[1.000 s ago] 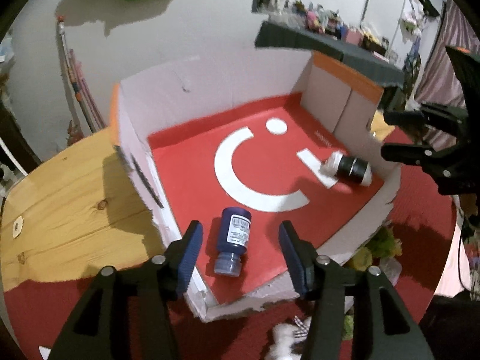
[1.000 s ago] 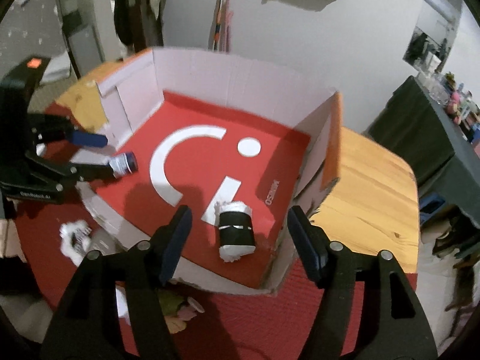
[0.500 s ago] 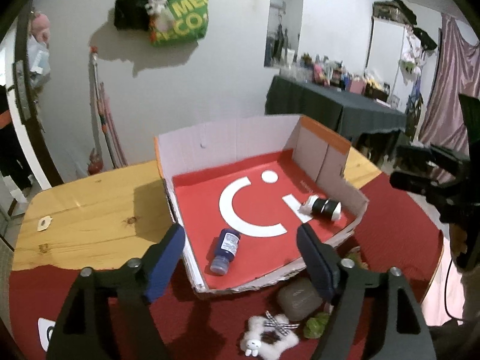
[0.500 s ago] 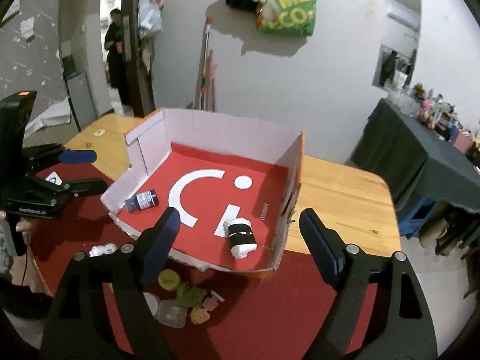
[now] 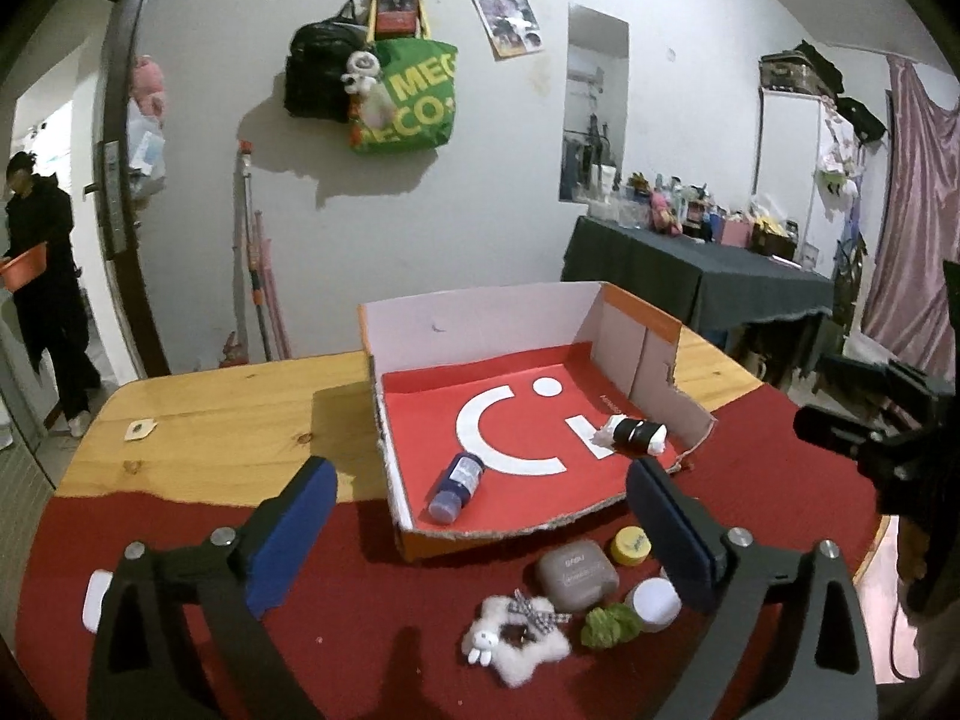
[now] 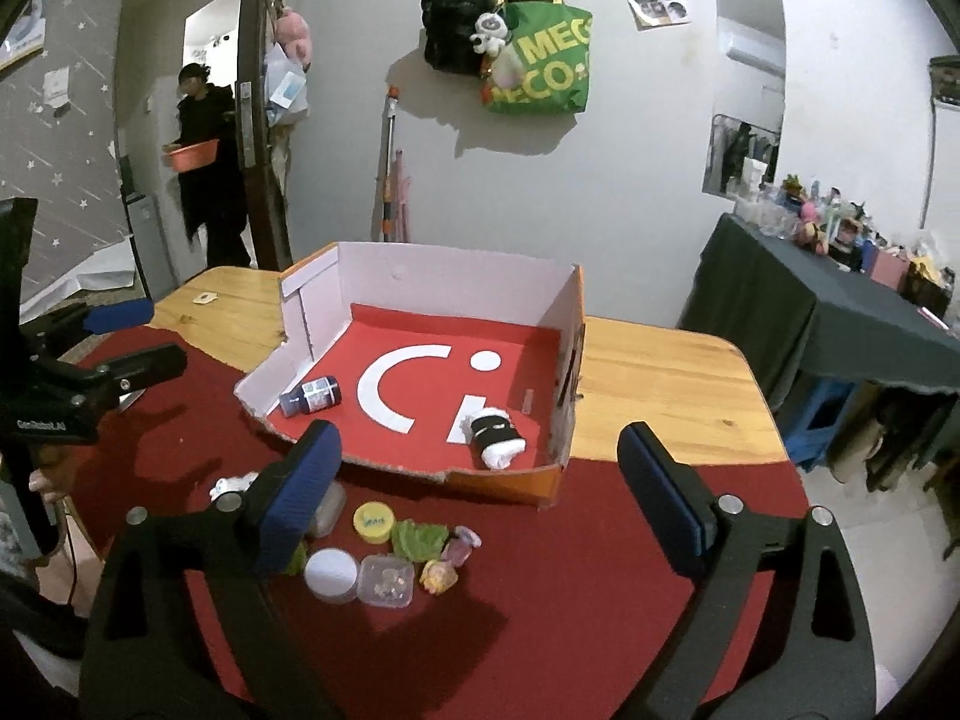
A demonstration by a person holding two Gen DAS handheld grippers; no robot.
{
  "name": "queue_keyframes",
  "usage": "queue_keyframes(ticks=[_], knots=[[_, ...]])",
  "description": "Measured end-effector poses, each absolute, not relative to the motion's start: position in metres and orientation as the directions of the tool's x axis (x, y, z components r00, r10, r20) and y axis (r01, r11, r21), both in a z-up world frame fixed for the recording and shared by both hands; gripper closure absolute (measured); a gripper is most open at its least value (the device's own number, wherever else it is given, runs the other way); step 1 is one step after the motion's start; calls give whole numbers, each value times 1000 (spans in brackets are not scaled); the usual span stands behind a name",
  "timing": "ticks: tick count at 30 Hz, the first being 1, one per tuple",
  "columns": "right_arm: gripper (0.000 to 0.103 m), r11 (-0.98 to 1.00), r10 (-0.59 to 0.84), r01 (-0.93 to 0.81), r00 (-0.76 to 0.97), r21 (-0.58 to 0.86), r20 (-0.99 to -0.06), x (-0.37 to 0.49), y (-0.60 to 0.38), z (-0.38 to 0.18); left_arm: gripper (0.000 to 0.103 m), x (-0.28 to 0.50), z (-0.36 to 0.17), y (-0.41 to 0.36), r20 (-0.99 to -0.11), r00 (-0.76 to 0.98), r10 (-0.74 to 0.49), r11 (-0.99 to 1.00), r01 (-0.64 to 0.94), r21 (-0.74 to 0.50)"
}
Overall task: Organize objects
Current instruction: 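Withdraw both tools from the box back over the remaining items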
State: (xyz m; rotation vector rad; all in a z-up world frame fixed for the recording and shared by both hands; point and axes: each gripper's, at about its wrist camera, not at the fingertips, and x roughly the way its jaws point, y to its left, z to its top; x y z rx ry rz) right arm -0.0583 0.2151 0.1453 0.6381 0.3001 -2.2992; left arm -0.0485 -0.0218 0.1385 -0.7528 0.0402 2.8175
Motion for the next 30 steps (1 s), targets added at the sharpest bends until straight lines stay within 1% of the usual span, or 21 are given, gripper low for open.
queue_keyframes(ticks=[5, 9, 12, 19, 30], knots=[[6, -741, -576, 672, -643, -10, -504, -41, 221, 129, 0, -28, 126, -20, -475, -864, 166, -983, -181, -15], [6, -752, -579, 659, -642, 24, -503, -34, 225, 113, 0, -19, 110, -18, -486, -860, 157, -986, -167, -24], [6, -771, -558, 636, -661, 20, -501, -29, 226, 99, 0, -16, 95, -18, -501, -854, 143, -989, -144, -37], [6, -792, -526, 609, -653, 35, -544, -29, 225, 68, 0, -18, 57, -19, -569, -812, 132, -991, -107, -77], [6, -803, -503, 592, -616, 65, -606, -34, 222, 36, 0, -17, 31, -17, -622, -774, 118, -993, -80, -89]])
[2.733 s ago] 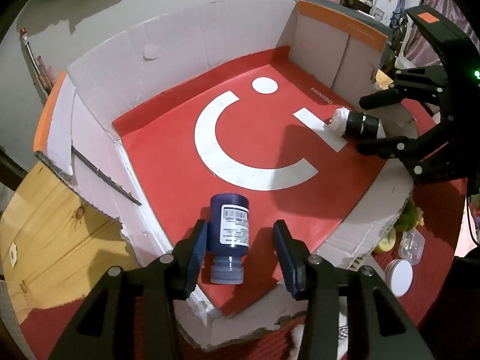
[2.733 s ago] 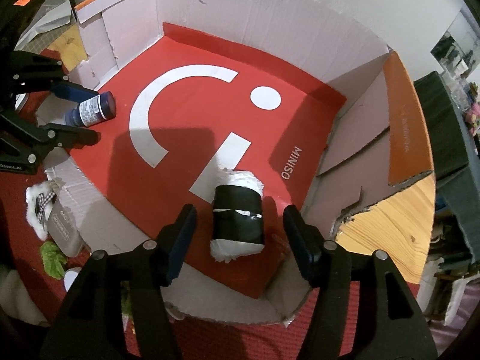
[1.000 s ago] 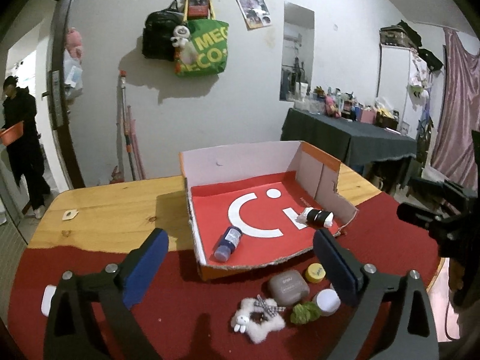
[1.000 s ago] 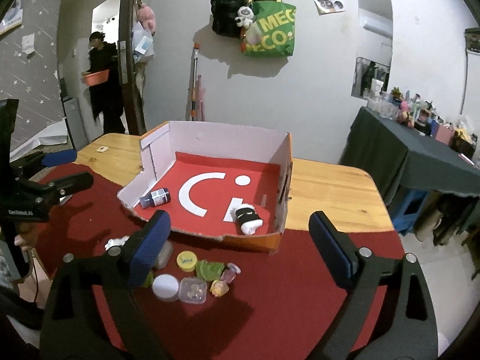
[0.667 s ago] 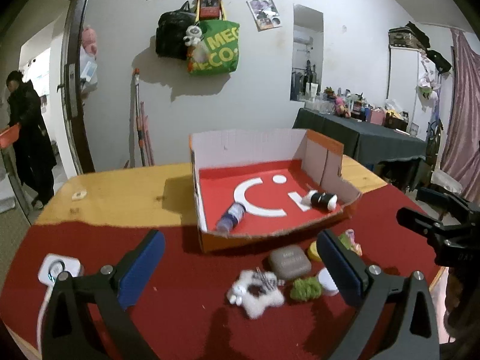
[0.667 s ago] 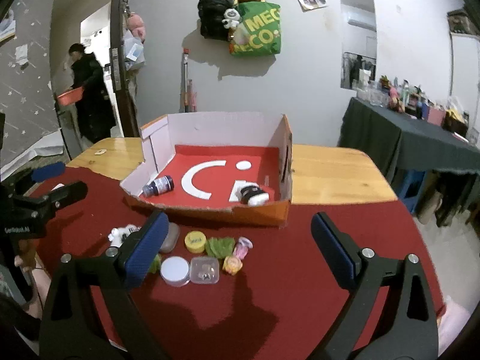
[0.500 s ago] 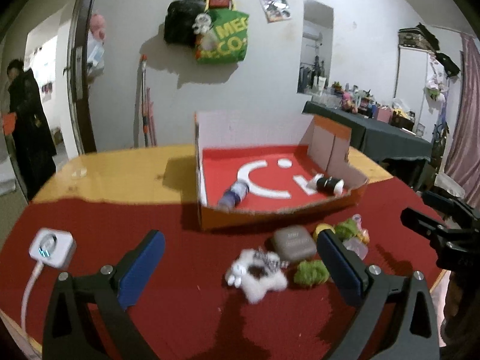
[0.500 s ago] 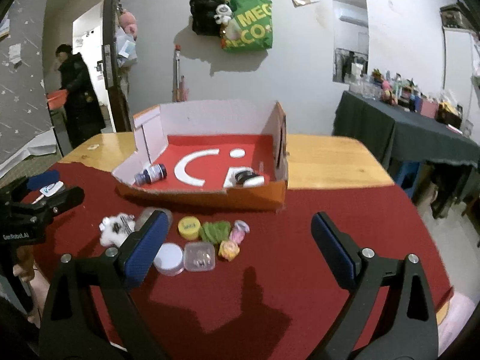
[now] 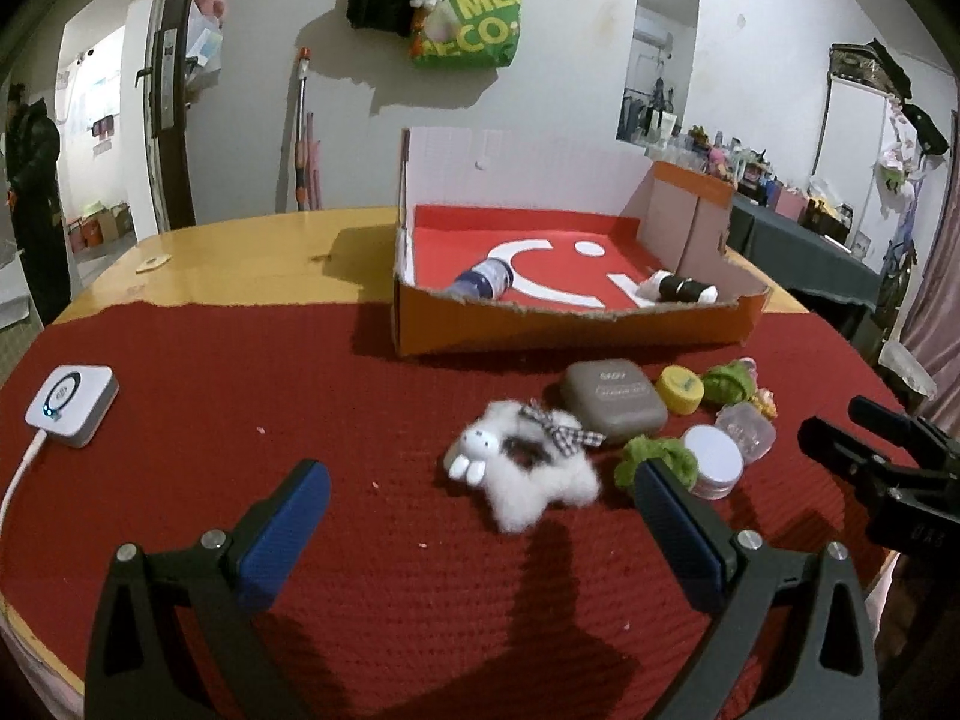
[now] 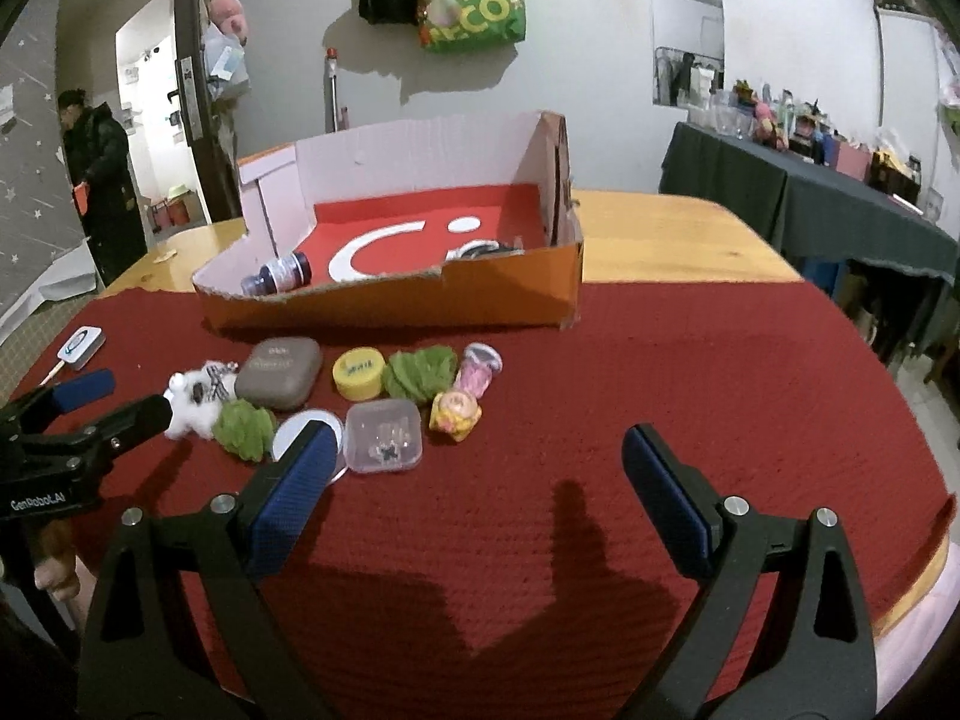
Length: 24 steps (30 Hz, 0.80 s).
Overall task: Organize objects
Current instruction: 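Withdraw both tools from the box back over the remaining items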
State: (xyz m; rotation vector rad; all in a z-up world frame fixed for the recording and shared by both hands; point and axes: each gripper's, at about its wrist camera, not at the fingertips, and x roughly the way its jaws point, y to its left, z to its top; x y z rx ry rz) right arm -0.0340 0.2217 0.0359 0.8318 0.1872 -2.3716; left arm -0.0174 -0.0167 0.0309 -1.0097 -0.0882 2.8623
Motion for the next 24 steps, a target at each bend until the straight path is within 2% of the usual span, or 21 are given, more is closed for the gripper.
queue_keyframes(ticks=[24], knots=[[6, -807, -468, 589, -592, 44, -656, -44, 215, 29, 0, -31, 27, -17, -682, -722, 115, -993, -82, -81]])
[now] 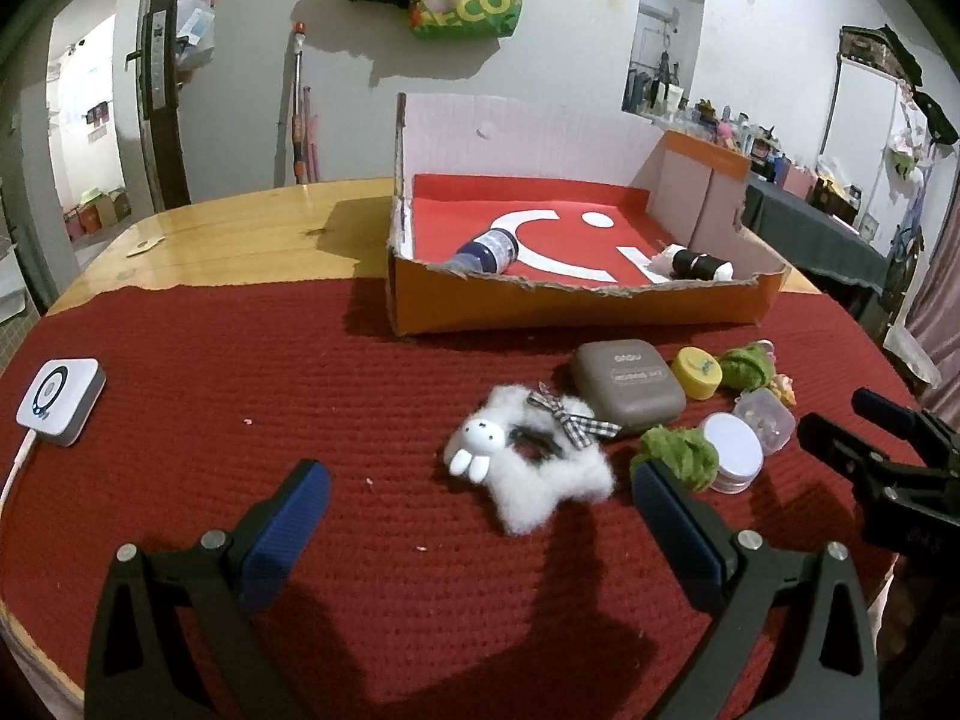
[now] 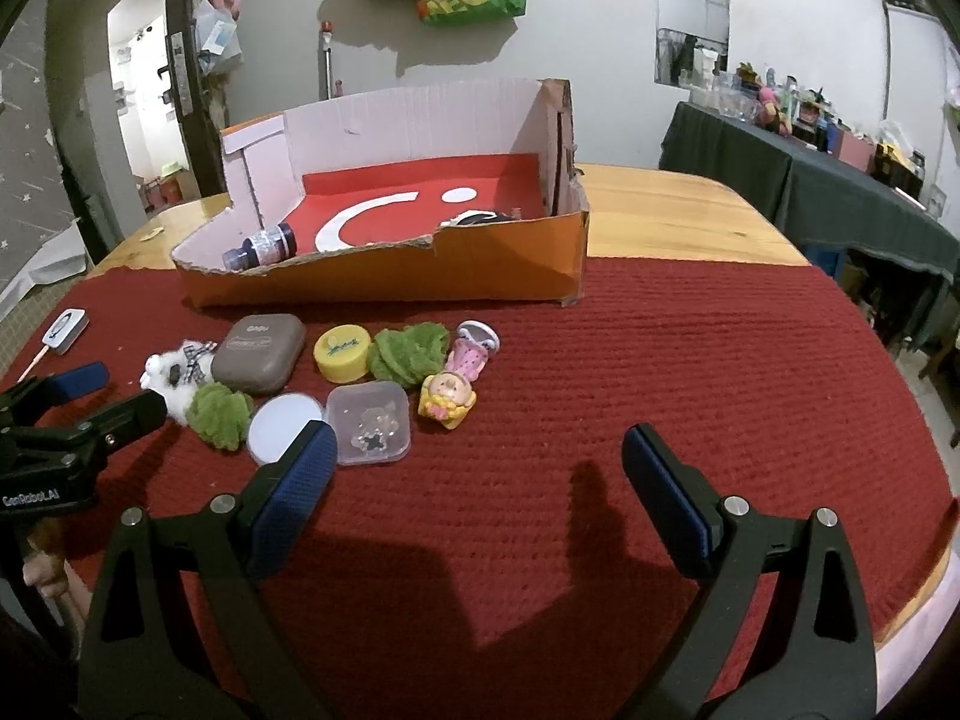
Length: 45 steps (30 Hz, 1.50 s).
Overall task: Organize objects
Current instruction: 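Withdraw both tools from the box back over the remaining items, then grasp the white plush bunny with the left tool while the right tool grasps the doll figure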
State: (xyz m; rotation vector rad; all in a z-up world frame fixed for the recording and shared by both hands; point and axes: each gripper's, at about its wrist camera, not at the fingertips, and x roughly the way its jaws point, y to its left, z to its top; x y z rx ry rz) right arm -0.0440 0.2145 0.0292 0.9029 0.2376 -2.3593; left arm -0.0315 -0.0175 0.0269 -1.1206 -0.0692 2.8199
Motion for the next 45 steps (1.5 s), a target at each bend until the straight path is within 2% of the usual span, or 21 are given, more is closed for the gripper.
queue_keyframes(ticks=[20, 27, 36, 39, 45], knots=[[6, -847, -386, 531, -571, 32, -724, -81, 205, 29, 2, -56, 19, -17, -772, -621, 133, -989, -130, -66], [6, -842, -342, 540, -532, 1, -775, -93, 200, 20, 2, -64, 16, -16, -791, -596, 139, -986, -159, -54], [6, -830, -331, 557, -527, -23, -783, -96, 207, 16, 1, -69, 15, -15, -800, -580, 150, -979, -199, -39], [11, -815, -340, 579, -525, -35, -780, -94, 203, 17, 2, -69, 15, -15, -793, -588, 158, -978, -205, -43], [26, -784, -363, 620, -503, -35, -785, -96, 192, 19, 10, -72, 17, -14, -781, -603, 163, -976, -214, -38]])
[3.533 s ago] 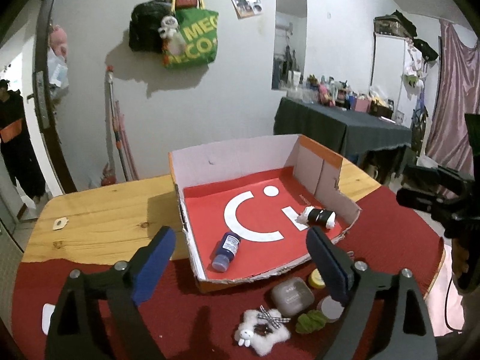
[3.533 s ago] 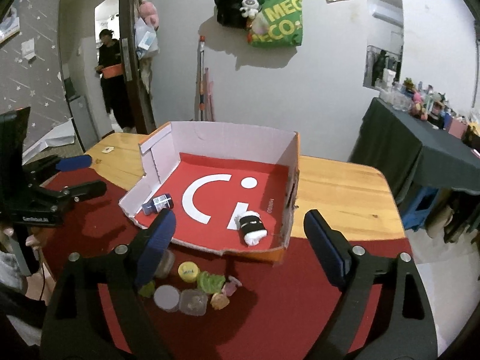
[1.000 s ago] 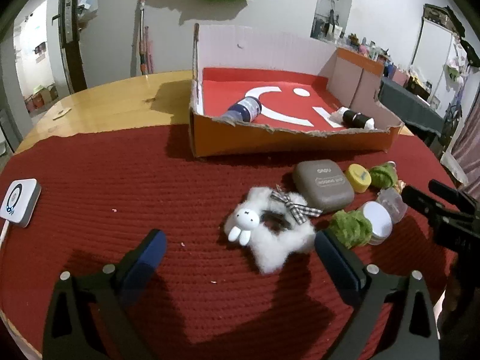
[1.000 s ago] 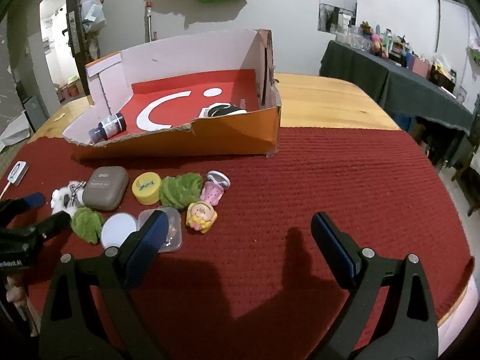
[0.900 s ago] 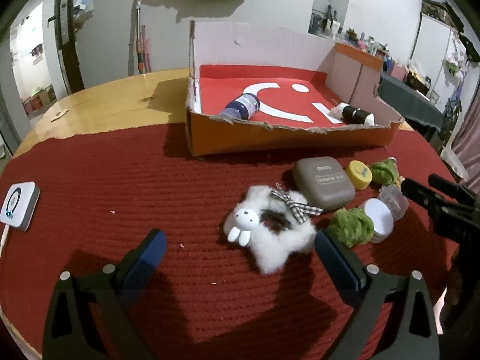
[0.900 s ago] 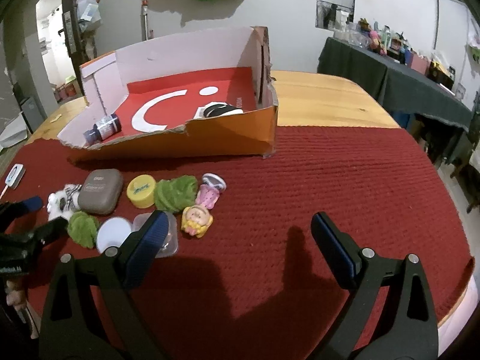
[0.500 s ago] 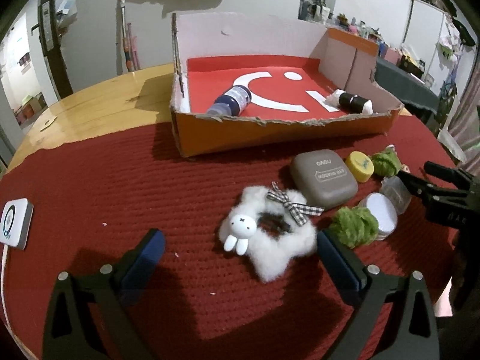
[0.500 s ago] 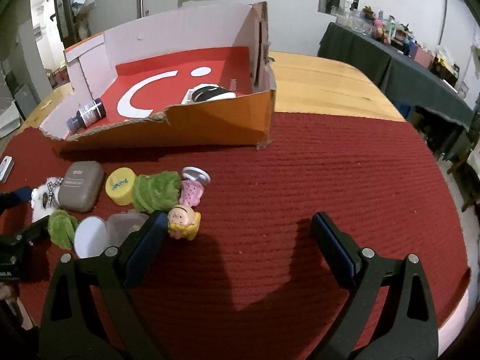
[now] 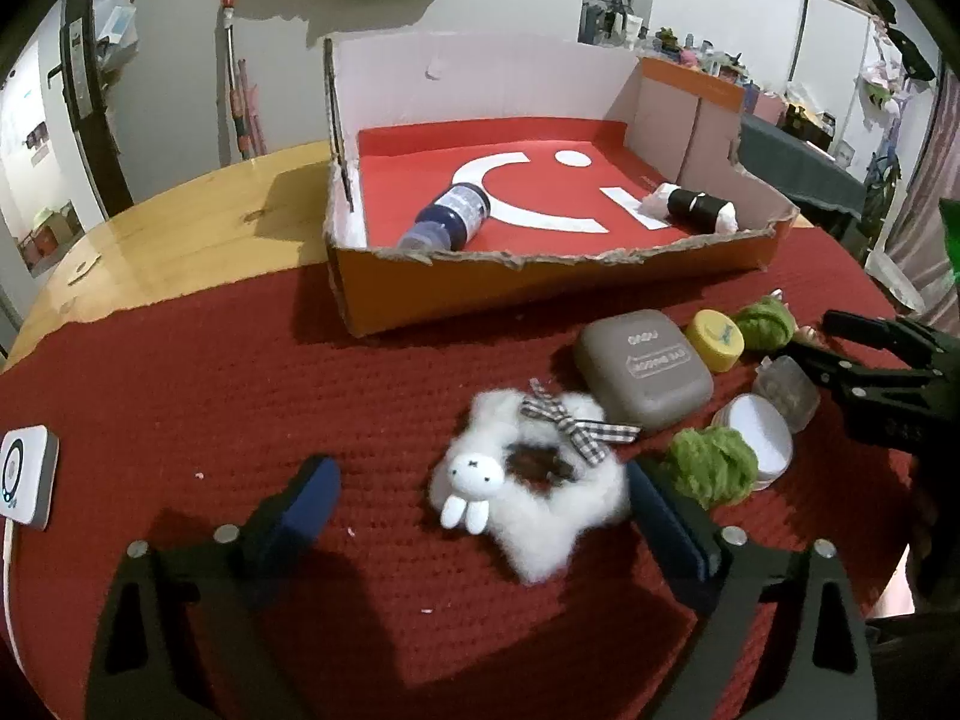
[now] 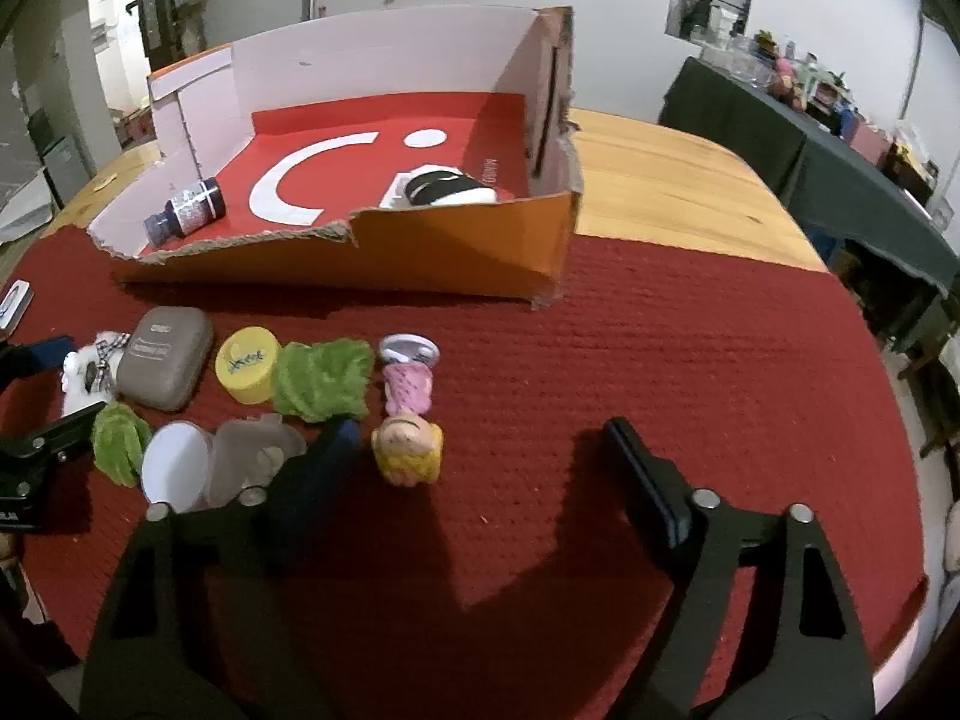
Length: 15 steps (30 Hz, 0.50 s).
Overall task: Organize objects
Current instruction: 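Grasp the white plush bunny with the left tool while the right tool grasps the doll figure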
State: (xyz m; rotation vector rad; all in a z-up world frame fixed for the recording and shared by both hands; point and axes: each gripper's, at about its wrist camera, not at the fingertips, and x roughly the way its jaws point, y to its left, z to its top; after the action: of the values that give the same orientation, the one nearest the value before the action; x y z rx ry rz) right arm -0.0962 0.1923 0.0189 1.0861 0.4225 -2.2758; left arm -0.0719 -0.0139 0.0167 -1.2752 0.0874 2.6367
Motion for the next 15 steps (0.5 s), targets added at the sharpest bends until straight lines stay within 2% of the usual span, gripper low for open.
queue_keyframes(ticks=[4, 6, 8, 10, 12, 13, 15], knots=[[40, -766, -390, 642, -484, -15, -783, -98, 186, 19, 22, -74, 19, -14, -774, -607, 178, -973, -226, -46], [47, -756, -402, 654, -479, -12, -781, -97, 183, 20, 33, -75, 20, -14, -770, -611, 184, -972, -229, -50], [60, -742, -420, 670, -467, -1, -778, -96, 181, 20, 44, -76, 22, -15, -766, -613, 192, -971, -231, -58], [70, -736, -435, 677, -458, 13, -775, -96, 180, 21, 45, -78, 22, -16, -767, -610, 199, -970, -236, -64], [75, -731, -446, 682, -453, 22, -772, -95, 180, 21, 45, -77, 23, -15, -765, -612, 201, -969, -239, -64], [81, -729, -450, 684, -453, 23, -770, -95, 180, 21, 46, -77, 23, -15, -764, -611, 207, -968, -241, -69], [82, -726, -459, 687, -450, 31, -766, -94, 181, 22, 46, -77, 25, -15, -760, -614, 215, -967, -241, -79]])
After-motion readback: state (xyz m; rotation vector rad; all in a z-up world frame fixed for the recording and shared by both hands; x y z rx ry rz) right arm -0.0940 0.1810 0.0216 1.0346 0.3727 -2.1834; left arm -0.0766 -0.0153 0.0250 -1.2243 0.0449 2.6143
